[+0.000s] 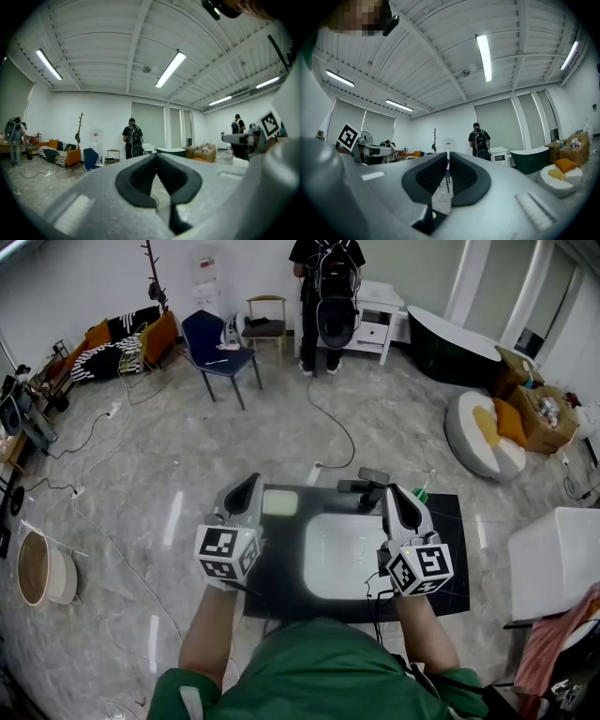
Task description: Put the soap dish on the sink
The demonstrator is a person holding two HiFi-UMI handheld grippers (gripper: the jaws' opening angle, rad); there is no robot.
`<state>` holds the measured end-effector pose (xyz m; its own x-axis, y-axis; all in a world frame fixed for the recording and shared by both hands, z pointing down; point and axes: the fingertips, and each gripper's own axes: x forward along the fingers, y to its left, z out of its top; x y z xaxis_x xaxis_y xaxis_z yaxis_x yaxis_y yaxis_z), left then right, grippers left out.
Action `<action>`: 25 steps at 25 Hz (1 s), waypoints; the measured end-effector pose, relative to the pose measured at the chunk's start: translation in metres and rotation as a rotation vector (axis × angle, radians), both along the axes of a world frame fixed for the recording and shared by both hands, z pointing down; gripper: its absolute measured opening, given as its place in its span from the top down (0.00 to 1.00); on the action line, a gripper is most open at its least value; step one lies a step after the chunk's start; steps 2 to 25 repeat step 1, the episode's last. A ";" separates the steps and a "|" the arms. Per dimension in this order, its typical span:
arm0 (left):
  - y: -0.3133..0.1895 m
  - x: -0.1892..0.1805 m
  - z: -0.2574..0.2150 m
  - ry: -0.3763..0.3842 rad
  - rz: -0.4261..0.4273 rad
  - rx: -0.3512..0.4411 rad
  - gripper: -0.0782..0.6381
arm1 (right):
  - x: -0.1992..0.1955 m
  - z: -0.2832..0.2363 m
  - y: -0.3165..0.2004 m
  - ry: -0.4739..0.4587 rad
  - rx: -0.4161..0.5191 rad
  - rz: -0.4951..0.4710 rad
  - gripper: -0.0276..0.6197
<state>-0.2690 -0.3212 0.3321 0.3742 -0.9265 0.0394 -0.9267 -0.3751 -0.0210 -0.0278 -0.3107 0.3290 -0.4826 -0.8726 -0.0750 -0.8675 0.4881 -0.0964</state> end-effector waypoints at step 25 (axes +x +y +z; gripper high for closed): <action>-0.001 -0.002 0.000 0.001 0.000 0.000 0.89 | -0.002 0.000 -0.001 0.000 0.000 0.000 0.93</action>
